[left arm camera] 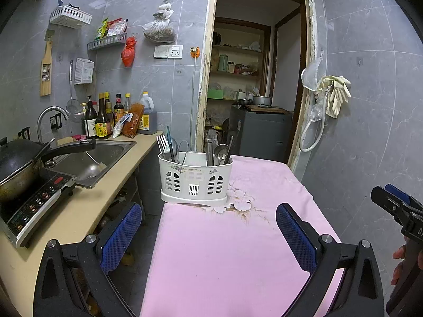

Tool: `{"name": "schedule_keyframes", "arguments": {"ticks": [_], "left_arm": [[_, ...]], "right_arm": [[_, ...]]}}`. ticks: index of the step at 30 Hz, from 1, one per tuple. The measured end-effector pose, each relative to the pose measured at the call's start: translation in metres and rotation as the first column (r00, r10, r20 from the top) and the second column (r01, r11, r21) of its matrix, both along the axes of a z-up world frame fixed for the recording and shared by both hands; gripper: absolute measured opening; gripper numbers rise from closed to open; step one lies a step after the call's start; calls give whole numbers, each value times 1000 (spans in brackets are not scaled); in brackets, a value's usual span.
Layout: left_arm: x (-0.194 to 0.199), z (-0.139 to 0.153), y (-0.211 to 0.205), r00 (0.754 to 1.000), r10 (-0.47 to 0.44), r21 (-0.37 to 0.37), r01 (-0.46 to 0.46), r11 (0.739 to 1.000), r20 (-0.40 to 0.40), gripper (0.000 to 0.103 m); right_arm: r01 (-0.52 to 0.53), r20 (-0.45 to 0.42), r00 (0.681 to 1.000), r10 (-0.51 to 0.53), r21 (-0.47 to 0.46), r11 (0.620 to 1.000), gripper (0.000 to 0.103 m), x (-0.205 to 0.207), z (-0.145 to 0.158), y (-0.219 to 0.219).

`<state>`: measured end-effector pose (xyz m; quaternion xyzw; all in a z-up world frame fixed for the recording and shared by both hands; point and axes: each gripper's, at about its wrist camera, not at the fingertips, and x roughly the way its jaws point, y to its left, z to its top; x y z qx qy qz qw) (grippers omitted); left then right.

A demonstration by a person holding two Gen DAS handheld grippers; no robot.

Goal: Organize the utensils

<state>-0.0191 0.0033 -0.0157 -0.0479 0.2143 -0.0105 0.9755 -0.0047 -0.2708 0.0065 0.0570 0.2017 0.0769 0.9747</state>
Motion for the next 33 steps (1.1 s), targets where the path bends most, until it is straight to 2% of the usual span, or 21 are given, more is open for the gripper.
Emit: {"name": "schedule_keyframes", "arguments": {"ticks": [33], "left_arm": [[0,0,2,1000,-1,1,1,1000,1,102]], "right_arm": [[0,-6,1000,0,-2,1000,102,-4,-6,9]]}}
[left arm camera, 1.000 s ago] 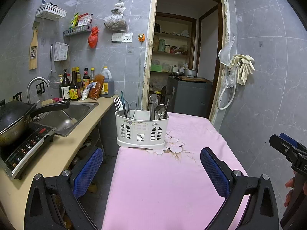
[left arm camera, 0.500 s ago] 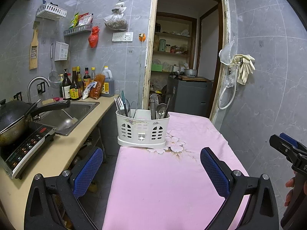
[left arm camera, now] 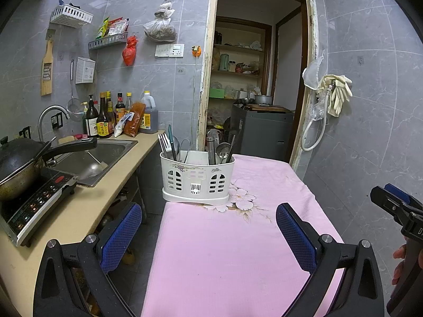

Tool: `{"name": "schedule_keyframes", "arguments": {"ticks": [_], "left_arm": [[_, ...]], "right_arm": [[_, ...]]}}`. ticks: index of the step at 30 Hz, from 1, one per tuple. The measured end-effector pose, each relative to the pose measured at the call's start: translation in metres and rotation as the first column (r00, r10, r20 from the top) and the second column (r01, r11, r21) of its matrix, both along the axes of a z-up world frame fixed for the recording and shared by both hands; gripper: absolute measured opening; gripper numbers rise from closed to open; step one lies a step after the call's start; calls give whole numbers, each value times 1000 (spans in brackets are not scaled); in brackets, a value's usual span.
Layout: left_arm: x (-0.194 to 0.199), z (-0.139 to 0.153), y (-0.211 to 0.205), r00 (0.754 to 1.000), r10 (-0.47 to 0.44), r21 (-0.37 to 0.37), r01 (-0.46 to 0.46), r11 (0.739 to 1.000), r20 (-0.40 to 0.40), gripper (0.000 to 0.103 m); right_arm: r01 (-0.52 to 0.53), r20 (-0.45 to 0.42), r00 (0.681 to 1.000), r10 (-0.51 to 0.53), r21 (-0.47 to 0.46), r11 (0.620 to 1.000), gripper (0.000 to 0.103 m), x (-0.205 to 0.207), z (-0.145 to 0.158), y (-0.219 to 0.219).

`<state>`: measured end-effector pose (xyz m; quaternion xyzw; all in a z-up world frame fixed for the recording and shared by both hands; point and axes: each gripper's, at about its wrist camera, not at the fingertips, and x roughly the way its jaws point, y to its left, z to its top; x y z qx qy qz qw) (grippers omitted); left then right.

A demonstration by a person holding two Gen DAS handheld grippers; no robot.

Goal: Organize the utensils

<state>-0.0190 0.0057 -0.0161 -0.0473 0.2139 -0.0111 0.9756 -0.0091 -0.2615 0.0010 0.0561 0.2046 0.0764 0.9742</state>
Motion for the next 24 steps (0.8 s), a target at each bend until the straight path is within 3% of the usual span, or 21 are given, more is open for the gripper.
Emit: {"name": "schedule_keyframes", "arguments": {"ticks": [11,24], "left_arm": [[0,0,7,1000,-3,-33,3,999,15,102],[14,-3,4,1000,-4,-15,5,1000,3,102]], "right_arm": [[1,-13,1000,-1,0,1000,102,-1,-9,7],[3,-34,999,-3,-5,1000,102,9,-10,11]]}}
